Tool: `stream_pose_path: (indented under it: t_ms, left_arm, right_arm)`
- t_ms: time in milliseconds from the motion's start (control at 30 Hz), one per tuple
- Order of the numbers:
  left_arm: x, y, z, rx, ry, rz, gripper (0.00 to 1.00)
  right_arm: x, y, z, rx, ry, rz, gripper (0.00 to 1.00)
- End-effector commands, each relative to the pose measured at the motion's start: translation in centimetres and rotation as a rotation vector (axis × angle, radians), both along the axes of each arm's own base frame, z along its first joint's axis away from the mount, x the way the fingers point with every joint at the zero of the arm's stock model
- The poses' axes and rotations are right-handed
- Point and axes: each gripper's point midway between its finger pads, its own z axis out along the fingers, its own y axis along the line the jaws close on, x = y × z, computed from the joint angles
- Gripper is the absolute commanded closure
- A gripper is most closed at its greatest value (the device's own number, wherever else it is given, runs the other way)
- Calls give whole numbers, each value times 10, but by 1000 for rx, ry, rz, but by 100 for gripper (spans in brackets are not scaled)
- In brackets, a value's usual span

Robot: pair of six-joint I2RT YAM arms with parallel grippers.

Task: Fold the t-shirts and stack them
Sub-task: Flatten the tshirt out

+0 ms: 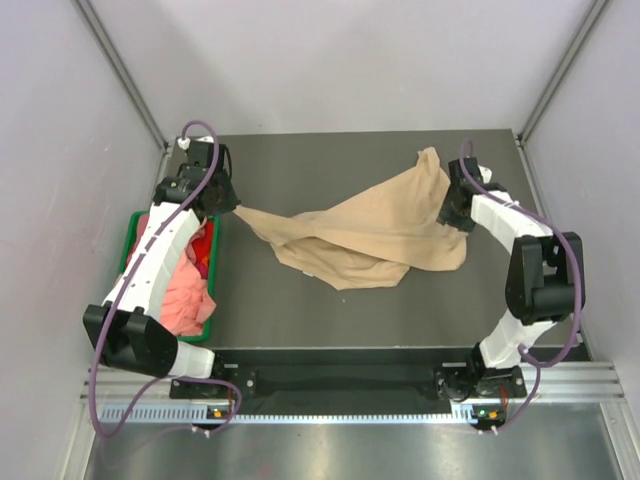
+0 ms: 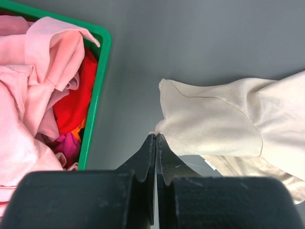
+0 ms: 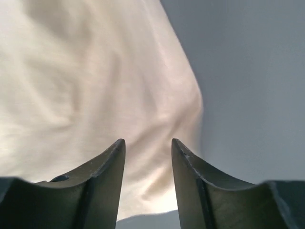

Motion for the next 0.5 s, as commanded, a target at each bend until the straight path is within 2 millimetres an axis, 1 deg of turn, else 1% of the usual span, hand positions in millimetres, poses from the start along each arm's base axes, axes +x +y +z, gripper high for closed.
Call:
stream_pose_path:
  t_ms: [0,67,100,133,167,200,233,267,300,333,367,400,433,467]
  left_arm:
    - [6,8,17,28,-76,24,100]
    - [5,14,21,51,-87,44,100]
    - [3,17,22,66,-87,50,100]
    - [3,20,26,80,-95,62,100]
    - [2,26,30,102,-104,81,100]
    - [1,29,32,112,-107,90,100]
    - [1,30,40,113,-126,95,100]
    - [0,31,42,115,-130,97,100]
    - [-1,29,44,108,-135,92,100]
    - [-2,28,46,99,-140,87,100]
    - [-3,21,45,67,-137,61,100]
    - [-2,17,44,48,-140,46,100]
    - [-4,12,36,28,-123,28,100]
    - [-5,7,34,9,-120,10,100]
  right_arm:
    - [7,9,37,14,-54,53,53]
    - [-3,0,44,7,-54,-12,51]
    - [-15,-2,39,28,-27,-67,51]
    - [-20,-2,38,54,-25,-92,51]
    - [-25,-1,42,77,-36,-117,52]
    - [-37,1,32,107,-13,-169,52]
    - [-43,5,28,136,-2,-187,54]
    - [-49,7,28,160,-4,-198,55]
    - [-62,12,16,199,25,-234,57]
    - [-69,14,12,216,34,-250,58]
    - [-71,17,14,247,14,-282,59]
    - [-84,19,2,261,42,-293,60]
    - [-89,19,-1,268,41,-308,61]
    - [-92,19,1,275,20,-323,62]
